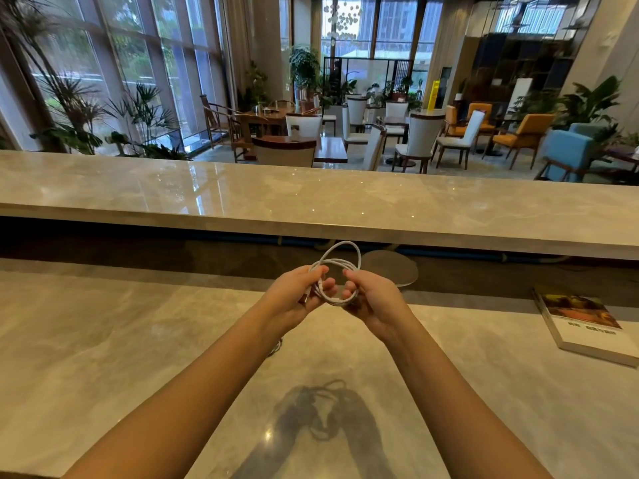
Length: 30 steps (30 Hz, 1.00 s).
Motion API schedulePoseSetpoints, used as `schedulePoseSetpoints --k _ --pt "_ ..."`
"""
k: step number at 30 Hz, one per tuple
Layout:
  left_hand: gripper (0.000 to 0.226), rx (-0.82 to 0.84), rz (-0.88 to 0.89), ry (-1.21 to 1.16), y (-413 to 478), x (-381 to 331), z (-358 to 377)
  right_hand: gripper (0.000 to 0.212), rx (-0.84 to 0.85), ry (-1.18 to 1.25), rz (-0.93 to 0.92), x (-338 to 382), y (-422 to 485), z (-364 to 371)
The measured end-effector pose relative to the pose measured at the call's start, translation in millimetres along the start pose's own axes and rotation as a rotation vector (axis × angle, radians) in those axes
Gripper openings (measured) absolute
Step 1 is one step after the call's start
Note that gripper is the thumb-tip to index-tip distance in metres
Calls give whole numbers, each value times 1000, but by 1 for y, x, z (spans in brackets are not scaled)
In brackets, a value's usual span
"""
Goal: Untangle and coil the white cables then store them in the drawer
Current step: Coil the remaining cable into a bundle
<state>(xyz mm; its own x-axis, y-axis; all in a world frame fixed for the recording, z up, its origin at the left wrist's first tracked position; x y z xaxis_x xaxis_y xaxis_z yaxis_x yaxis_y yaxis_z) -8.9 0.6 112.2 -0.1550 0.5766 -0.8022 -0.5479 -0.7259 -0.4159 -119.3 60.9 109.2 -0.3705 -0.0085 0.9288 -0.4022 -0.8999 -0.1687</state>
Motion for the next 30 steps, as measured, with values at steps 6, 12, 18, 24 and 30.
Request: schedulePoseSetpoints --k 6,12,18,24,30 --pt "21 138 -80 -176 -4 4 -5 19 -69 -435 -156 3 5 -4" --pt "48 82 112 69 -7 7 -2 16 -199 -254 -165 4 10 -15" --pt "40 -421 431 463 -15 9 -26 16 -330 -47 -155 0 13 -21" --pt "22 -111 -71 -28 -18 45 -8 15 -309 140 -154 -5 11 -6" --pt "15 -55 25 338 -20 47 3 23 -267 129 -125 -8 11 3"
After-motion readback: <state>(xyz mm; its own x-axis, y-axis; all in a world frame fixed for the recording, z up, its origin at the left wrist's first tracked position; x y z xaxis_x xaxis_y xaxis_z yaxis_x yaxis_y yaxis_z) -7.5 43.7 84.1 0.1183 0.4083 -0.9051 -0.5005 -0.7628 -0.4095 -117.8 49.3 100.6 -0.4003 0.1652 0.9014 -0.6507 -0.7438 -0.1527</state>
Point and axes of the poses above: each hand's wrist, its own y-axis towards the middle knuckle, its own z-axis out of the palm, x = y × z, the point moved 6 cm from there along y, towards the middle knuckle, and after that the axes turned 8 degrees about -z, right-handed, at the moved point
